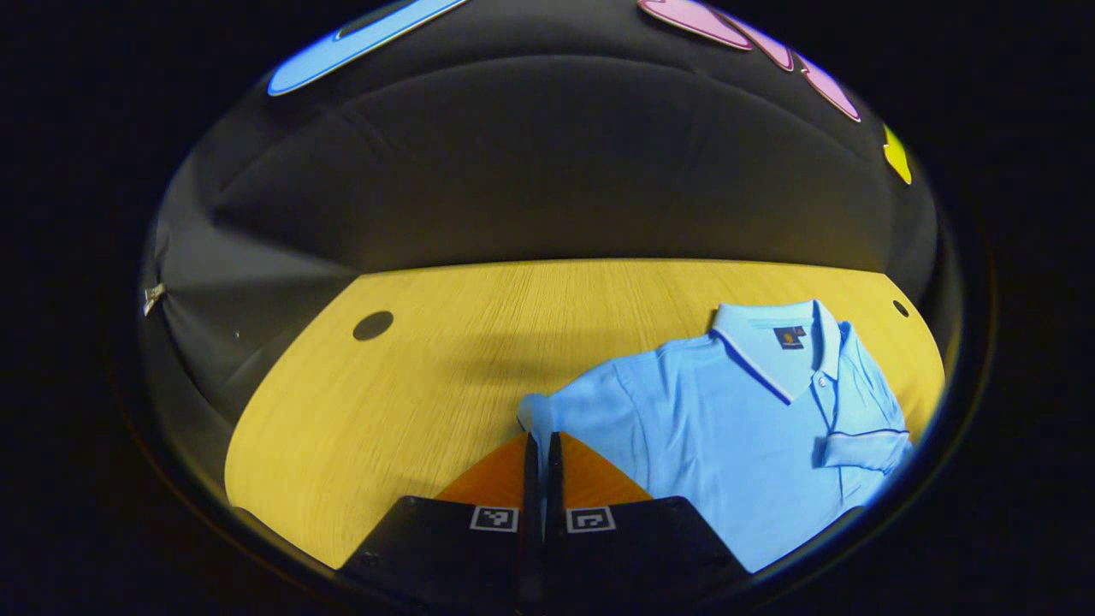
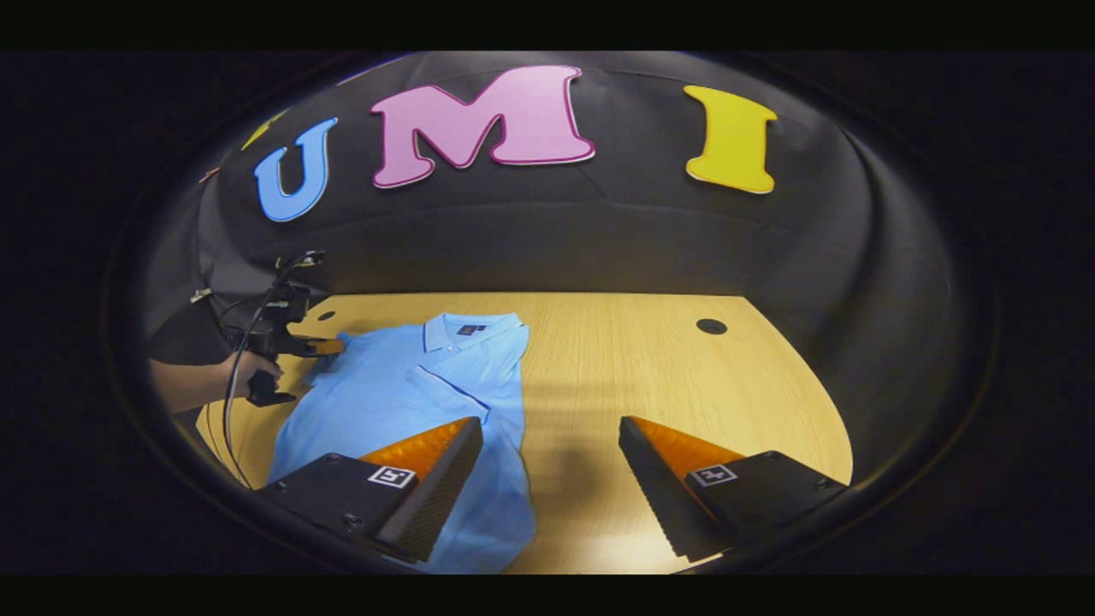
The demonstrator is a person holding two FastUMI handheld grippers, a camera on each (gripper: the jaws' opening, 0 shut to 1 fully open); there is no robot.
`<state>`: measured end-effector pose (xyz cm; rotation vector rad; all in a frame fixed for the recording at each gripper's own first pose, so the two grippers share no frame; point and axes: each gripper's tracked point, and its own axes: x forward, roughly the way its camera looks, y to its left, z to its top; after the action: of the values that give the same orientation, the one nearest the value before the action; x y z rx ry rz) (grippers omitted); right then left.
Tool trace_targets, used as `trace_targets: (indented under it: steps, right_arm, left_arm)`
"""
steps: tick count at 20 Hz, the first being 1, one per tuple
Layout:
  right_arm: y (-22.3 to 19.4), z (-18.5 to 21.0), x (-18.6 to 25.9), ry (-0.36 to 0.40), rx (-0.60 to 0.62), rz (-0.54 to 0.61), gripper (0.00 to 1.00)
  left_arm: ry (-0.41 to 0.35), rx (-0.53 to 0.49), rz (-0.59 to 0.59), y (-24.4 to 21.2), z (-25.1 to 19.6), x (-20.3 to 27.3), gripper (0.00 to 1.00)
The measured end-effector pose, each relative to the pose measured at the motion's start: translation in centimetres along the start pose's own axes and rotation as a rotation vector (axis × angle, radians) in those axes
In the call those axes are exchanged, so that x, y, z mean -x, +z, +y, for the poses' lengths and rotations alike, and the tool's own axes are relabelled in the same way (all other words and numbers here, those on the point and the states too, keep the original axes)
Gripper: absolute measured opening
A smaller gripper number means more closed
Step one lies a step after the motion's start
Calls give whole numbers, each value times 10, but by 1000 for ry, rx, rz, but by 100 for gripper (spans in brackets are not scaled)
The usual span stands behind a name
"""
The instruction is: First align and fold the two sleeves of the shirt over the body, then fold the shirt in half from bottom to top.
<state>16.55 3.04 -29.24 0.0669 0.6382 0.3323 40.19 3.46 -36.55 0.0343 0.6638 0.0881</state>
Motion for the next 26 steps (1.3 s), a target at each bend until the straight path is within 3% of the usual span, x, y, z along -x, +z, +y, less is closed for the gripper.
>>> trace_targets:
  steps: [4,5,7,14,15,16,17,20,22,26]
  right_arm:
    - [3,-14,2,-8,-4,-12,99]
    - [3,-15,4,-6,-8,-14,94]
    - [6,-19,8,-11,-9,-22,99]
    - [8,-19,25,-32,-29,-48,99]
    - [8,-18,30,-34,-30,-54,99]
    - [6,-16,34,-36,-32,-55,99]
    - [3,-13,40,-37,-36,-53,99]
    - [-9,-3,59,-42,-50,-43,99]
    - [-21,9,73,-37,-54,-28,99]
    - [-53,36,104,-14,-77,19,99]
  left_arm:
    - [-70,-9,-66,46,-37,32,6]
    - [-96,-7,-84,55,-50,39,6]
    - [-149,2,-102,68,-82,56,6]
    - [-424,139,-35,50,-199,101,8]
    - [-451,166,-33,48,-208,107,14]
    - [-471,185,-33,45,-212,114,31]
    - [-487,198,-31,41,-215,119,41]
    - [-459,188,-50,26,-198,144,90]
    - [-410,135,-70,10,-174,170,97]
    - [-352,44,-83,-34,-129,235,98]
